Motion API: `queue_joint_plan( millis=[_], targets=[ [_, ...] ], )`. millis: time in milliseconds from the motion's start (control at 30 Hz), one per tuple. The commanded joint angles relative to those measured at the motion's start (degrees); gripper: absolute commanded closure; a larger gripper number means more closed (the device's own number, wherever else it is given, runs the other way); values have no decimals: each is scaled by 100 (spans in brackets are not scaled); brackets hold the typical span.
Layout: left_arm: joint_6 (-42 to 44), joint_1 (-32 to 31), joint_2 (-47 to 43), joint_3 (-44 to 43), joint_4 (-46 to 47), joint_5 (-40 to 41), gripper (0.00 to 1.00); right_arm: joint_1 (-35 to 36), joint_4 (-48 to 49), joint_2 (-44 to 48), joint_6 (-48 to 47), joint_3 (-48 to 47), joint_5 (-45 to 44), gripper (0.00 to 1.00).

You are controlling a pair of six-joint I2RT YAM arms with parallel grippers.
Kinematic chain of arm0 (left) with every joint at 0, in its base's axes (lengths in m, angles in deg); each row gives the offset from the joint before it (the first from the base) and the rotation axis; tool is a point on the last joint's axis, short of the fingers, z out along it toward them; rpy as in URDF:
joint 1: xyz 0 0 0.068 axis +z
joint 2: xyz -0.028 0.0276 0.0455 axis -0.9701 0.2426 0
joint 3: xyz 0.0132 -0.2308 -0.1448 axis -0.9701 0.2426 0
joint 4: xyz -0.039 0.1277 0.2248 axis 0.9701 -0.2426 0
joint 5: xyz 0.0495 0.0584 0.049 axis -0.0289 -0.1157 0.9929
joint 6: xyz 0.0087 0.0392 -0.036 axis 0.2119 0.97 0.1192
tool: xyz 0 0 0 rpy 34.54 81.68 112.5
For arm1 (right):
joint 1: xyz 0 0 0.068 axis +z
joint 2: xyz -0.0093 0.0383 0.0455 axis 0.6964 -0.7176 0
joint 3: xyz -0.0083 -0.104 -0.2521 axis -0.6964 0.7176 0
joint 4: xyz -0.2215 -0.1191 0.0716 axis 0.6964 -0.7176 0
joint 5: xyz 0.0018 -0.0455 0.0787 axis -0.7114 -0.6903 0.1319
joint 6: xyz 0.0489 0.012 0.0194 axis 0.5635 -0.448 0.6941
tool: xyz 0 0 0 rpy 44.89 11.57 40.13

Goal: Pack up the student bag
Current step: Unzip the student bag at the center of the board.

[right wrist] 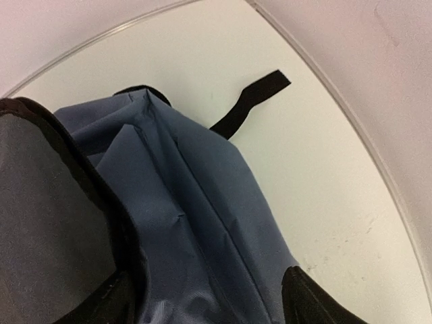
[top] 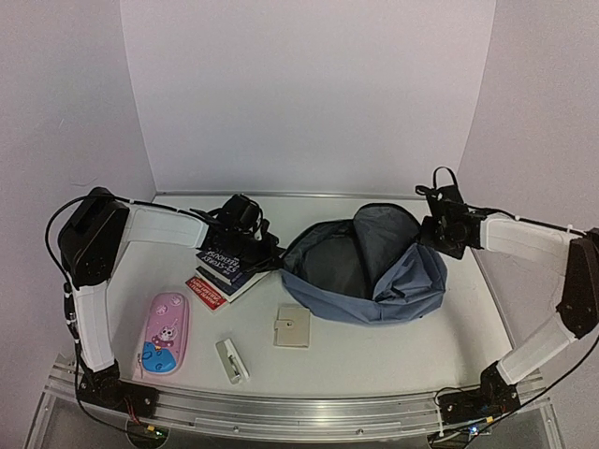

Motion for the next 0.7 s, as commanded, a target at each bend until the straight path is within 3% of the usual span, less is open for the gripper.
queue_joint_plan(
  millis=[0,167,367,533,667],
  targets=[
    [209,37,-131,-266,-133,97,100,-82,-323,733,114,-37,-549,19],
    [330,33,-124,-409,-239,70,90,-81,-504,1123,-120,-269,-154,14],
    [463,35,-158,-551,-353,79,79,10,-584,1301,-459,-556,1415,12],
    [475,30,-189,-555,-374,114,61,1067,-1018,948,15,-937,273,3],
    [445,34,-135,-536,-357,124,49,1594,-1165,325,359,-1165,-337,2]
  ],
)
